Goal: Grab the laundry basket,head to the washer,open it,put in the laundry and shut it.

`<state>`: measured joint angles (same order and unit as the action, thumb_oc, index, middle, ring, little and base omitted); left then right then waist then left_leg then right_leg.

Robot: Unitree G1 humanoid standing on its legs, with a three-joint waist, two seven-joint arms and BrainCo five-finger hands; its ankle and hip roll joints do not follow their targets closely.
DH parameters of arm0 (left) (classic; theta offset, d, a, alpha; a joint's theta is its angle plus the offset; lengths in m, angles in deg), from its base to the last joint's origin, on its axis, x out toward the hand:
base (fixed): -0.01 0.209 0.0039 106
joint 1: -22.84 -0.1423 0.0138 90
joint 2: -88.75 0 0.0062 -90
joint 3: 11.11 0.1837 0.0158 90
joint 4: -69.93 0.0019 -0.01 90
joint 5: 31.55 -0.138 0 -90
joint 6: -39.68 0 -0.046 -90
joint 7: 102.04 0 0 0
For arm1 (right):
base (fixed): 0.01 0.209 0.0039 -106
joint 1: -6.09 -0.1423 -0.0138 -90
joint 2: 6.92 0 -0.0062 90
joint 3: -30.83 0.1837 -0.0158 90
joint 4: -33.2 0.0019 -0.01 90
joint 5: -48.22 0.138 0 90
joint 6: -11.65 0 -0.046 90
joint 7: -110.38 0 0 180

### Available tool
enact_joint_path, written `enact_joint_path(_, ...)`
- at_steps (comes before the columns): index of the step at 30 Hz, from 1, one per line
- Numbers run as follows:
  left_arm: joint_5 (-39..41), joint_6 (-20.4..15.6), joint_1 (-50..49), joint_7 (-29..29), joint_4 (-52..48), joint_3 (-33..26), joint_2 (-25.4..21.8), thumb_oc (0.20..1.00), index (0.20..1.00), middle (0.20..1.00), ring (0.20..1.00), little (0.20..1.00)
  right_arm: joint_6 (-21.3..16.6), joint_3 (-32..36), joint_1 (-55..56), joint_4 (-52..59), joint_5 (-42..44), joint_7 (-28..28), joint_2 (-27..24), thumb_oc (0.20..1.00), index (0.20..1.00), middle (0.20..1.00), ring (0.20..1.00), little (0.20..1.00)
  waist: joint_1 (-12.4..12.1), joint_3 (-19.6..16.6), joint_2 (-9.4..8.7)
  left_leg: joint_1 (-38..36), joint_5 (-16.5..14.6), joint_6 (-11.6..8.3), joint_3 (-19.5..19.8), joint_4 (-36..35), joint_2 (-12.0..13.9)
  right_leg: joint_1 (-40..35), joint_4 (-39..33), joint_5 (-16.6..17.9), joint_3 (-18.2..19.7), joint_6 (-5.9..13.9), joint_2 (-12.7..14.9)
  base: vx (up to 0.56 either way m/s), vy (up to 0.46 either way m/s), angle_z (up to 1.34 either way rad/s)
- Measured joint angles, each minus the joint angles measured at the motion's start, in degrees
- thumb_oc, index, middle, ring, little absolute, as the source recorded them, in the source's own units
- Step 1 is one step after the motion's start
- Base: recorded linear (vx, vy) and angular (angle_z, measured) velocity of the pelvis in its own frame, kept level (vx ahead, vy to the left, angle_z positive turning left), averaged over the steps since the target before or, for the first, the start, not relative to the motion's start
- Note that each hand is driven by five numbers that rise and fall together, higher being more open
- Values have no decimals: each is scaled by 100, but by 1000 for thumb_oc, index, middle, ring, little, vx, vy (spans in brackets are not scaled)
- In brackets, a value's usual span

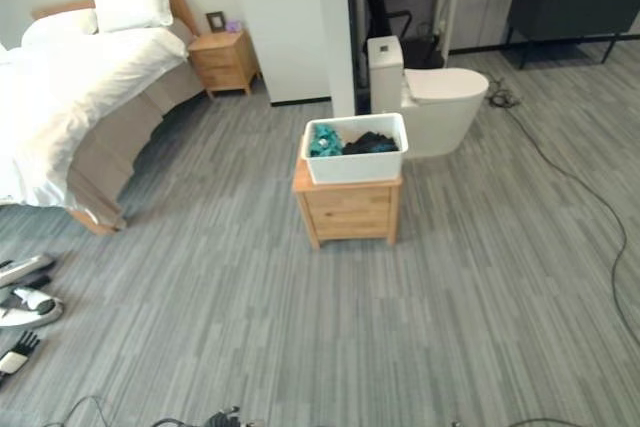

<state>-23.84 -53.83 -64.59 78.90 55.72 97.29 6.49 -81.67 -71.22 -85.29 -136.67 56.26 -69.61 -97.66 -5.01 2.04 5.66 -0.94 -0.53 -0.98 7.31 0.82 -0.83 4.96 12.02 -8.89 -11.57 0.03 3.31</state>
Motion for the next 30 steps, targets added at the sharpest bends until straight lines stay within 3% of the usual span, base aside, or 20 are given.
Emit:
enact_joint_path(12, -92, -7, 67, 7, -45, 20, -1, 1000, 1000, 1000, 1000, 1000, -32, -30, 7, -49, -47, -6, -14, 1000, 1000, 1000, 1000, 1000, 13, 47, -4, 2, -2, -65, 162, -108, 39, -50, -116, 48, -134, -11, -35, 2, -9, 4)
enact_joint_path(21, -86, -4, 94, -8, 76, -184, -55, 1000, 1000, 1000, 1000, 1000, -24, 261, -83, -228, 156, -36, -218, 1000, 1000, 1000, 1000, 1000, 87, 166, -145, -2, -39, -127, 180, -114, 107, 88, 168, -140, -154, -83, -71, 32, -46, -1)
enact_joint_path(25, -87, -3, 149, -9, 174, -195, -84, 1000, 1000, 1000, 1000, 1000, -30, 310, -148, -227, 250, -30, -380, 1000, 1000, 1000, 1000, 1000, 48, 209, -245, -116, 53, -256, 355, -14, 123, -348, -265, -40, -254, -82, -141, 36, -69, 14)
enact_joint_path(30, -160, 12, 154, 1, 160, -125, -81, 1000, 1000, 1000, 1000, 1000, -34, 415, -152, -251, 303, -28, -410, 1000, 1000, 1000, 1000, 1000, 50, 215, -242, -107, 136, -375, 491, 15, 120, -625, -780, 176, -317, -109, -207, 2, -40, 7)
